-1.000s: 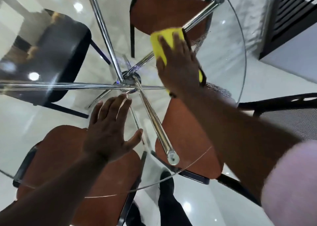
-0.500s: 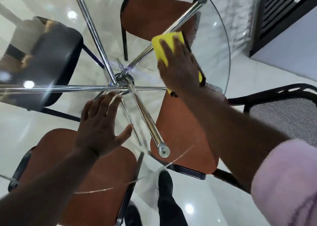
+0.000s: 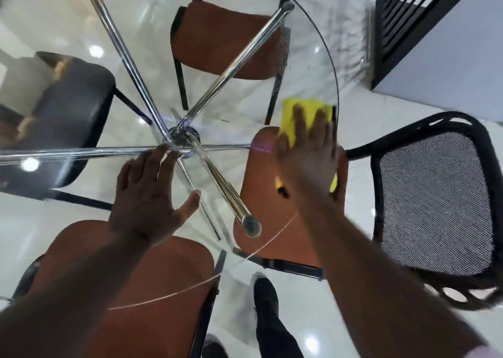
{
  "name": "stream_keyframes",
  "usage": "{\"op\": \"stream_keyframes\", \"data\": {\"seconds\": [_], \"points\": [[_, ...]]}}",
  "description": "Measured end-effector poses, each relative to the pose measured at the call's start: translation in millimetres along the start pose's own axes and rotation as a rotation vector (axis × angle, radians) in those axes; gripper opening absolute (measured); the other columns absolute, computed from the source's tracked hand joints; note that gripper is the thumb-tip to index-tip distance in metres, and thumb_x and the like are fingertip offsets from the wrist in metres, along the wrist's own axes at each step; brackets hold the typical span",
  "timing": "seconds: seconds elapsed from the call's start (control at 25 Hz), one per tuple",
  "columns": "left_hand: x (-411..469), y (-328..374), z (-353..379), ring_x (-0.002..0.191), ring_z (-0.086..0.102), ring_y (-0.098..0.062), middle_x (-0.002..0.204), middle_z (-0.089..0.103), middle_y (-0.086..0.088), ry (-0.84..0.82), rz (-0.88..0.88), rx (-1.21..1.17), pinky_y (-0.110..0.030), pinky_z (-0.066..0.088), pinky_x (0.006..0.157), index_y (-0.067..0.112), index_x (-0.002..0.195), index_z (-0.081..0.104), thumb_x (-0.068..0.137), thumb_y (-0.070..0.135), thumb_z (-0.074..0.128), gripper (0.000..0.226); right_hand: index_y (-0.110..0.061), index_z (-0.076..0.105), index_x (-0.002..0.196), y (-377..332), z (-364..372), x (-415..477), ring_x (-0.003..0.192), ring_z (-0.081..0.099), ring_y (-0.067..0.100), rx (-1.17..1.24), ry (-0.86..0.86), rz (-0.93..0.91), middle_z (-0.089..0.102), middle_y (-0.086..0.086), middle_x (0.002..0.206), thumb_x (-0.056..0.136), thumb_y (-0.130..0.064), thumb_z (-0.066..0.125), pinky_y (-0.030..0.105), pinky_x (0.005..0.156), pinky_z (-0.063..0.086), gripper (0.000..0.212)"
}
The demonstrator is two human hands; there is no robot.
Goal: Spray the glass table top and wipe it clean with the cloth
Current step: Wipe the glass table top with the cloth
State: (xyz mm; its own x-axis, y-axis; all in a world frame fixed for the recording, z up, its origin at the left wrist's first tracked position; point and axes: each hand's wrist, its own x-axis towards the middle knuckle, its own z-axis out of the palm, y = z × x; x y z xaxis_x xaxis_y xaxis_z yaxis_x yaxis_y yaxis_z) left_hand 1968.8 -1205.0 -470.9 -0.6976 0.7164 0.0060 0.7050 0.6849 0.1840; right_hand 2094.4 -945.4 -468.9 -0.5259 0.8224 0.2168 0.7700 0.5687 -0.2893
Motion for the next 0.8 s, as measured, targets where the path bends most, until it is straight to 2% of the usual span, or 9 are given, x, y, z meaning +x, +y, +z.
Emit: {"op": "stream_keyframes", "data": {"seconds": [0.04,0.12,0.2,0.28,0.36,0.44,0.56,0.68,0.8], "points": [[-1.2,1.2,-1.0,0.156,0.029,-0.034,0.17,0.029,-0.005,0.003,-0.001,-0.001,-0.056,0.024,0.126,0.018,0.159,0.032,0.089,0.071,0.043,0.089,-0.035,0.045,0.165,-14.5,-7.0,-32.3,0.158,0.04,0.039,0.03,-0.018,-0.108,0.033,0.016,0.176,0.103,-0.052,0.047,0.061,0.126,0.035,0.064],[1.6,2.3,-2.1,0.155,0.03,-0.033,0.17,0.03,-0.005,0.005,0.021,-0.017,-0.056,0.025,0.126,0.018,0.159,0.034,0.088,0.071,0.043,0.089,-0.041,0.042,0.165,-20.9,-6.9,-60.8,0.158,0.041,0.033,0.05,-0.174,-0.666,0.034,0.01,0.176,0.107,-0.052,0.047,0.057,0.125,0.037,0.06],[3.2,2.0,-1.0,0.154,0.032,-0.033,0.168,0.033,-0.005,0.009,0.033,-0.03,-0.055,0.026,0.125,0.017,0.157,0.038,0.087,0.07,0.044,0.088,-0.042,0.04,0.165,-3.0,-1.6,-10.9,0.157,0.044,0.027,0.067,-0.212,-1.001,0.042,0.004,0.173,0.109,-0.05,0.053,0.051,0.125,0.039,0.059],[2.7,3.5,-2.3,0.149,0.039,-0.035,0.162,0.041,-0.007,0.042,0.036,-0.028,-0.055,0.027,0.124,0.015,0.151,0.046,0.084,0.069,0.047,0.086,-0.043,0.038,0.165,24.4,3.7,62.7,0.158,0.041,0.027,0.019,-0.291,-0.73,0.037,0.003,0.175,0.108,-0.051,0.053,0.049,0.126,0.04,0.06],[21.9,13.0,-7.9,0.139,0.046,-0.038,0.149,0.05,-0.008,0.117,0.017,0.001,-0.056,0.023,0.124,0.014,0.14,0.053,0.082,0.067,0.051,0.079,-0.046,0.035,0.166,51.2,5.6,103.4,0.16,0.037,0.03,-0.062,-0.166,-0.342,0.029,0.006,0.177,0.105,-0.059,0.041,0.049,0.125,0.039,0.063],[61.9,29.5,-11.2,0.136,0.048,-0.038,0.146,0.052,-0.009,0.167,0.035,-0.009,-0.057,0.021,0.125,0.013,0.136,0.055,0.083,0.062,0.057,0.073,-0.042,0.035,0.168,47.3,5.3,72.1,0.16,0.036,0.037,-0.065,-0.05,-0.164,0.03,0.013,0.177,0.105,-0.058,0.037,0.056,0.123,0.04,0.065],[116.1,47.9,1.3,0.138,0.048,-0.041,0.153,0.05,-0.013,0.184,0.124,-0.06,-0.06,0.03,0.12,0.009,0.142,0.054,0.092,0.049,0.055,0.063,-0.044,0.032,0.169,23.4,-2.6,3.1,0.162,0.032,0.036,-0.023,-0.144,-0.473,0.026,0.009,0.179,0.108,-0.053,0.041,0.06,0.127,0.031,0.063],[124.7,50.2,18.6,0.141,0.046,-0.044,0.154,0.048,-0.018,0.163,0.175,-0.04,-0.06,0.031,0.12,0.003,0.145,0.05,0.096,0.037,0.052,0.06,-0.048,0.031,0.168,22.5,15.7,76.4,0.164,0.031,0.027,0.001,-0.181,-0.842,0.027,0.001,0.18,0.112,-0.056,0.039,0.053,0.127,0.034,0.057],[124.5,51.9,15.9,0.139,0.046,-0.046,0.151,0.048,-0.02,0.149,0.212,-0.043,-0.057,0.031,0.122,0.0,0.145,0.05,0.095,0.033,0.053,0.06,-0.051,0.02,0.17,33.4,40.5,192.4,0.165,0.03,0.023,-0.122,-0.153,-0.771,0.027,-0.002,0.179,0.114,-0.057,0.021,0.051,0.122,0.038,0.056]]}}
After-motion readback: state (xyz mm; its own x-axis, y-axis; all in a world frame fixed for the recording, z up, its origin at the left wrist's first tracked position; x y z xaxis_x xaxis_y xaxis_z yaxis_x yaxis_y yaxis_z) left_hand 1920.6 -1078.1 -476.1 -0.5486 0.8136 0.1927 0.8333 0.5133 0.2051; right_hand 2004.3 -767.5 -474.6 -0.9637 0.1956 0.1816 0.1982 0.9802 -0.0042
